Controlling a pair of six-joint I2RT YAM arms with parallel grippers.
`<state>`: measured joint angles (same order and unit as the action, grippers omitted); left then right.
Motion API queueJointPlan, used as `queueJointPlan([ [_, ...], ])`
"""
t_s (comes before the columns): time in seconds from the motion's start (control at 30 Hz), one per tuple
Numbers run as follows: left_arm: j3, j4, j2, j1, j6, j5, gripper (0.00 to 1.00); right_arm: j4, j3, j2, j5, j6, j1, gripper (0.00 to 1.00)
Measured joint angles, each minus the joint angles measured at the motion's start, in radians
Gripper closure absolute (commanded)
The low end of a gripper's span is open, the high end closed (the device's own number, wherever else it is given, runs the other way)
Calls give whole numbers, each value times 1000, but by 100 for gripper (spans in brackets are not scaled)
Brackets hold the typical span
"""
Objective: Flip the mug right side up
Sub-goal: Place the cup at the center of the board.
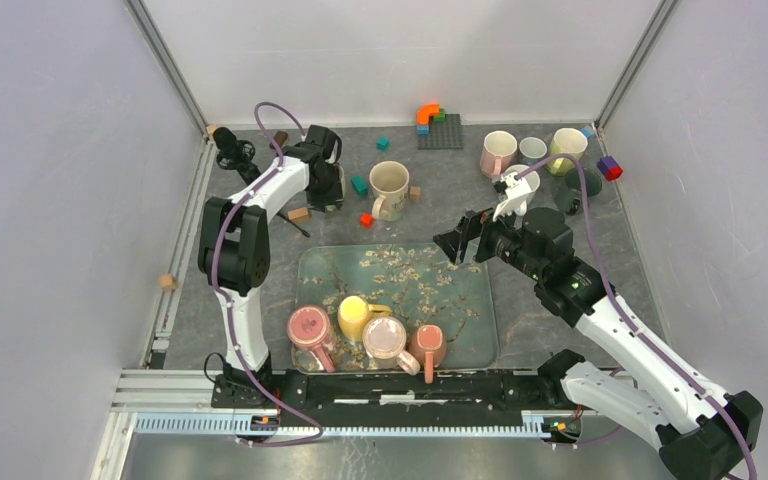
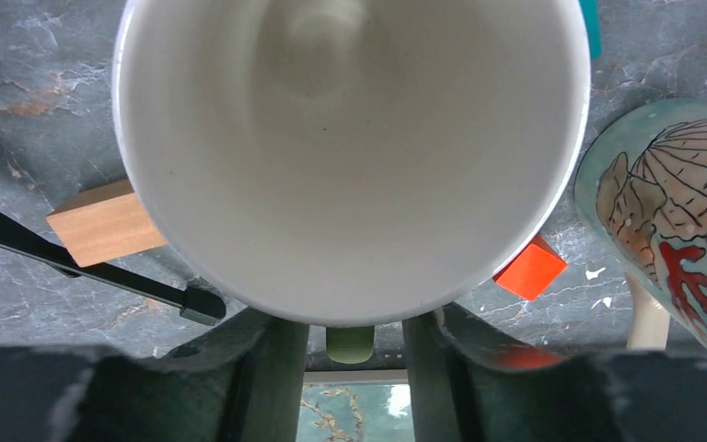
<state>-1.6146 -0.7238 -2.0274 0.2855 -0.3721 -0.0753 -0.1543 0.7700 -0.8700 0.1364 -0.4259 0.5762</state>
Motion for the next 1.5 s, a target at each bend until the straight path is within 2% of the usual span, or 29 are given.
queueJointPlan([
  [0.07, 0, 0, 0, 0, 3, 1, 37, -5, 0, 0, 2, 5, 0, 2],
  [0.4, 8, 1, 47, 0, 24, 26, 0, -68, -6, -10, 12, 30, 0, 2],
  [0.6, 88, 4, 228, 0, 23, 51, 0, -130, -47, -10, -8, 29, 40, 2],
  [0.83, 250, 21, 503, 12, 23, 106, 0, -216, -87, -4, -106, -21, 237, 2],
  [1.03, 367, 23, 709, 72, 23, 156, 0, -322, -89, -2, -231, -121, 401, 2],
  [1.33, 497, 32, 861, 131, 21, 226, 0, -477, -59, -72, -421, -306, 682, 2],
  [1.5, 526, 42, 890, 140, 21, 257, 0, -529, -25, -121, -481, -367, 762, 2],
])
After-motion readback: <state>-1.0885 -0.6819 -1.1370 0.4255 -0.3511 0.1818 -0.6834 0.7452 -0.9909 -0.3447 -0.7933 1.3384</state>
